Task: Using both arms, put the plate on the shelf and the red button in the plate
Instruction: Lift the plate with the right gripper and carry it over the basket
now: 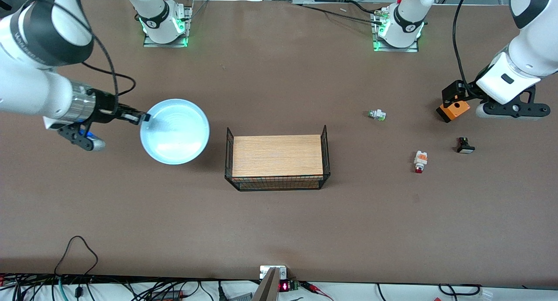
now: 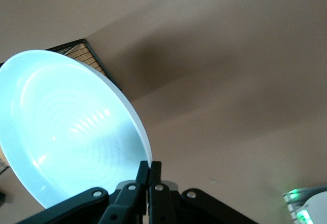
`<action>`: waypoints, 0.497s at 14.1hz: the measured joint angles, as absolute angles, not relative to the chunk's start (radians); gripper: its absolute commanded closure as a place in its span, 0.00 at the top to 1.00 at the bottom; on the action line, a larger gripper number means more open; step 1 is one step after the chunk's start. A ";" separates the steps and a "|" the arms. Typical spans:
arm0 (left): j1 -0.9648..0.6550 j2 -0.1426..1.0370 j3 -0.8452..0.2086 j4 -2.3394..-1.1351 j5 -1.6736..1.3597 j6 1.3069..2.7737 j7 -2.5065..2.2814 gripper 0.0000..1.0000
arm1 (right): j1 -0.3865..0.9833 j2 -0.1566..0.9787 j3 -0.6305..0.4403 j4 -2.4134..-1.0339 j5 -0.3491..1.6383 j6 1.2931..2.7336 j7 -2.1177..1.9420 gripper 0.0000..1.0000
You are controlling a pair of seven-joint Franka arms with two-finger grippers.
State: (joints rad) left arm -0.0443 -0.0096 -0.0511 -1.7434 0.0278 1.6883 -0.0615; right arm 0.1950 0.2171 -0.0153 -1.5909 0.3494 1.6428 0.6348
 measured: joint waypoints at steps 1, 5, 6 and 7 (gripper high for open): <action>-0.044 -0.010 -0.051 -1.743 0.028 1.688 -0.062 1.00 | 0.227 0.217 -0.015 -1.574 0.351 1.642 0.700 0.00; -0.043 -0.010 -0.048 -1.743 0.028 1.688 -0.062 1.00 | 0.357 0.227 -0.013 -1.531 0.371 1.641 0.918 0.00; -0.043 -0.010 -0.048 -1.743 0.028 1.688 -0.062 1.00 | 0.389 0.237 -0.013 -1.521 0.377 1.642 0.957 0.00; -0.043 -0.010 -0.048 -1.743 0.028 1.688 -0.062 1.00 | 0.418 0.251 -0.013 -1.510 0.378 1.643 0.993 0.00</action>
